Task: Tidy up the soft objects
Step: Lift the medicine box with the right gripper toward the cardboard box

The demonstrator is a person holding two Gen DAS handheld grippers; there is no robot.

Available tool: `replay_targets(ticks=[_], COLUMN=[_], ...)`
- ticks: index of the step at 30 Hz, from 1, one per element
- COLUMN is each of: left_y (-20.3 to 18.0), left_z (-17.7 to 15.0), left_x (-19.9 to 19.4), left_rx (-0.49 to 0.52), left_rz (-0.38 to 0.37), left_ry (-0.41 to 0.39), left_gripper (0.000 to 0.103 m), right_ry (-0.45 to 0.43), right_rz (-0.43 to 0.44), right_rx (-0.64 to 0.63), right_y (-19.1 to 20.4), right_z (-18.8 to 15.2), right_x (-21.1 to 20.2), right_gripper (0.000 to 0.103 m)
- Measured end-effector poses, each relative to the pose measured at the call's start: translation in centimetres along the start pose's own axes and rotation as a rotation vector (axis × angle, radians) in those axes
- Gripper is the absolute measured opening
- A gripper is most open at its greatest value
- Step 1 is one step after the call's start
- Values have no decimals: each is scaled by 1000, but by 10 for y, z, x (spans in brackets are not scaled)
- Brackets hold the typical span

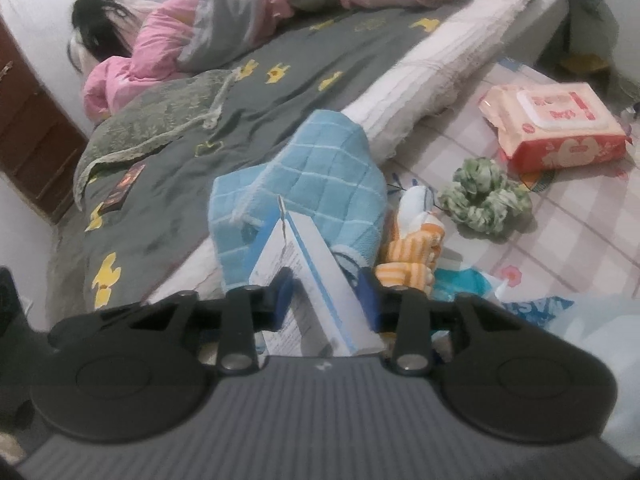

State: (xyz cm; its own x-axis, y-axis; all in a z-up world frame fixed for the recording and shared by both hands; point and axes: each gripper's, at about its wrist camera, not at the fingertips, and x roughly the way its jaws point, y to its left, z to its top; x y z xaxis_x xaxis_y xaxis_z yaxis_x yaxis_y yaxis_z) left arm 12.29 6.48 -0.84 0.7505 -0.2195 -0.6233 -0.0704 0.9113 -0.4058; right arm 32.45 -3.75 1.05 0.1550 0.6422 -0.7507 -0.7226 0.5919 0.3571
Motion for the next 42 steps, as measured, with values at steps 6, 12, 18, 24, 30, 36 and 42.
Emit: replay_targets(ticks=[6,12,18,24,30,36,42], left_y=[6,4,-19,-63,-122,-197,-259], left_z=[9,9,11,16,23,24,25], left_x=[21,11,-21,-49,-48,-15,47], left_rx=[-35,-36,28,141,275,411,479], left_rz=[-9,-3,-4,-2,-69,-186,-266], left_ry=[30,-4,-65,-131,-147,-97,14], left_gripper=[85,83,83,83,83,84,84], right_ry=[41,71,-2,-108,-212,-324,-401], right_rz=[-8,-12,37,45,28,-45,-125], right_rx=[-10,3,32,30,88,206,359], right_y=[9,16,26,32,9,-42,-112], right_z=[0,-8,-16,-24,-50,-96,-141], right_x=[15,6,-31,-85,-149,-222,-274], right_gripper=[62,50,47,47,47,47,47])
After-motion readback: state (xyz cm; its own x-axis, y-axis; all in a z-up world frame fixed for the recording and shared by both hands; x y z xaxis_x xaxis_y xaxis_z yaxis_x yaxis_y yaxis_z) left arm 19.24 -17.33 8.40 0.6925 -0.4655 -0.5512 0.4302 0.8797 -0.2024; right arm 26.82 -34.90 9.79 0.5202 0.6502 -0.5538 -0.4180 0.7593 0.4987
